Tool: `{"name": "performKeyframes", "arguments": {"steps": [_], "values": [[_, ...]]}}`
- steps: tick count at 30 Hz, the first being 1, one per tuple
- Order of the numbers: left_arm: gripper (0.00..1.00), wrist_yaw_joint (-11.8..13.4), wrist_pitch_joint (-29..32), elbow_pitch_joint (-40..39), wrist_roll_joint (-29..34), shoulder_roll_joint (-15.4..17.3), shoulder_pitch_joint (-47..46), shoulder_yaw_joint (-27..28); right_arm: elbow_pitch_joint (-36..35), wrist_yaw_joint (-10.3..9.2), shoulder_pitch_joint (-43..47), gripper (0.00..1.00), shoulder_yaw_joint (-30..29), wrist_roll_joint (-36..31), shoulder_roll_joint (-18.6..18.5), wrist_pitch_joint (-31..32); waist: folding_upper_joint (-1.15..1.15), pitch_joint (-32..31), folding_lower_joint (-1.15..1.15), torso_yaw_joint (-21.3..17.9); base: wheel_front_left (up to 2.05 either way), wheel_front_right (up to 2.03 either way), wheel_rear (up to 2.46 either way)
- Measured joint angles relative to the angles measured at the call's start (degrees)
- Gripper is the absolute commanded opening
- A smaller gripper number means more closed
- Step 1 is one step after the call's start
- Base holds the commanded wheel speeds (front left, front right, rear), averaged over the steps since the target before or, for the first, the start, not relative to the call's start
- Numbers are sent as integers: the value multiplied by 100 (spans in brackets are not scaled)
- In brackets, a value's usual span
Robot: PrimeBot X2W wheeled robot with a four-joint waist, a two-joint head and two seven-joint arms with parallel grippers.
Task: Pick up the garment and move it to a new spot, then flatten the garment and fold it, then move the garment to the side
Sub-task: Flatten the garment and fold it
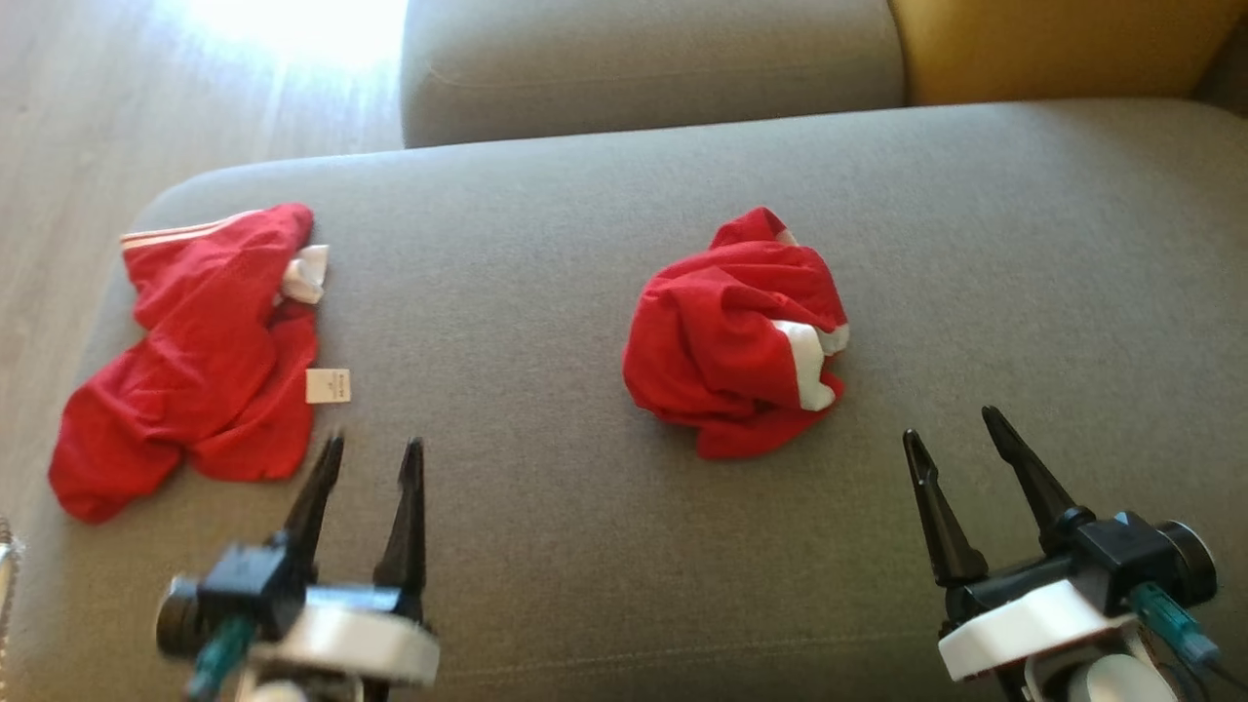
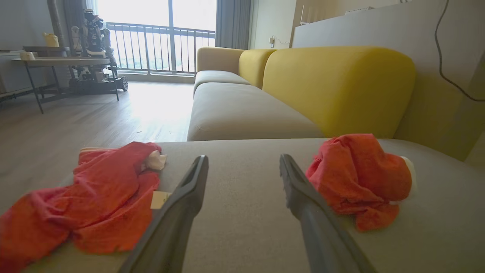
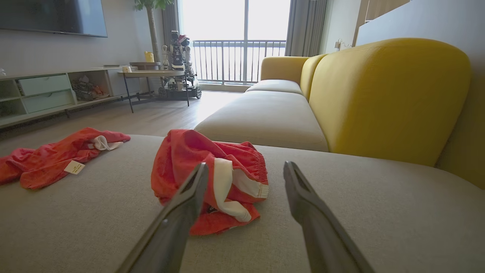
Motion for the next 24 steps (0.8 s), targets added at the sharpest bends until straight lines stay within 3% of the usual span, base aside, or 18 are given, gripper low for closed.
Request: {"name": "performKeyframes", "arguments": {"steps": [6,11,19,24], "values": [[100,-354,-1,294,143,-2,-1303,-434,-25,0,-95,100,52,1,1,0,0,171,0,-338,0,0,0],[100,-439,-1,823,188,-7,-2553,-1049,-94,0,-308,100,108,53,2,0,0,412,0,-707,0,0,0],[100,-482,93,2455,-327,70,-4726,-2975,-171,0,-663,100,60,155,2,0,0,1042,0,-1297,0,0,0],[100,-483,721,3565,-722,-20,-5859,-3700,-182,0,-832,100,74,325,2,0,0,1409,1,-1630,0,0,0]]}}
